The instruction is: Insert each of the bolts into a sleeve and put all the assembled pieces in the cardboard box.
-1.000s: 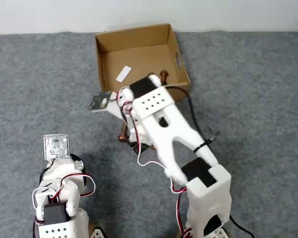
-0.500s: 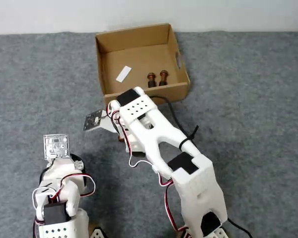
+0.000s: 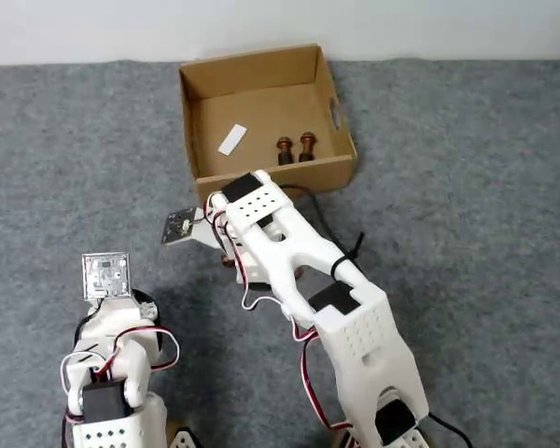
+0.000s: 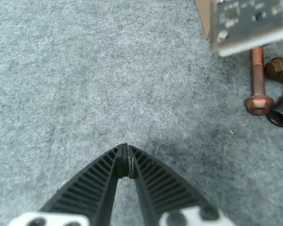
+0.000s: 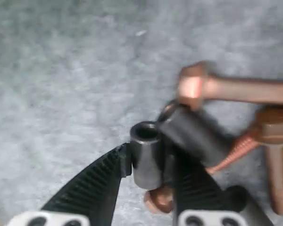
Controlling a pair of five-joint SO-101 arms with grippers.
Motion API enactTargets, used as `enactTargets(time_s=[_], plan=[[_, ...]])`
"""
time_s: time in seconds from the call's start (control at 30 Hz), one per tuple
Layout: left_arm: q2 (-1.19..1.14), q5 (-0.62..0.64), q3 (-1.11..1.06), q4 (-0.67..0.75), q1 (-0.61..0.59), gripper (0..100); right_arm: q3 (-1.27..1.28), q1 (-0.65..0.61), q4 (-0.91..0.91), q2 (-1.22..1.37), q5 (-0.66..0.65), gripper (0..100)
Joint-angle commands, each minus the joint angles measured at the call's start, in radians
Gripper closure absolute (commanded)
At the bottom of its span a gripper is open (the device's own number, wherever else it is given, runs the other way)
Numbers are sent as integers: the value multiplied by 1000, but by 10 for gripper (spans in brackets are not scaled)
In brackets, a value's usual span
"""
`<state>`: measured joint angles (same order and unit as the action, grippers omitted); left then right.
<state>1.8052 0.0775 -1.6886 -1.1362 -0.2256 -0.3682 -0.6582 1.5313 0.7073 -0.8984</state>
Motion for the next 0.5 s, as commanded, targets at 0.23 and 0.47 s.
enactTargets(time_s=[0.23, 0.47], plan=[[5, 11, 5, 29, -3, 995, 12, 5, 13, -64, 137, 992], [5, 12, 5, 28, -3, 995, 12, 8, 102, -245, 250, 990]])
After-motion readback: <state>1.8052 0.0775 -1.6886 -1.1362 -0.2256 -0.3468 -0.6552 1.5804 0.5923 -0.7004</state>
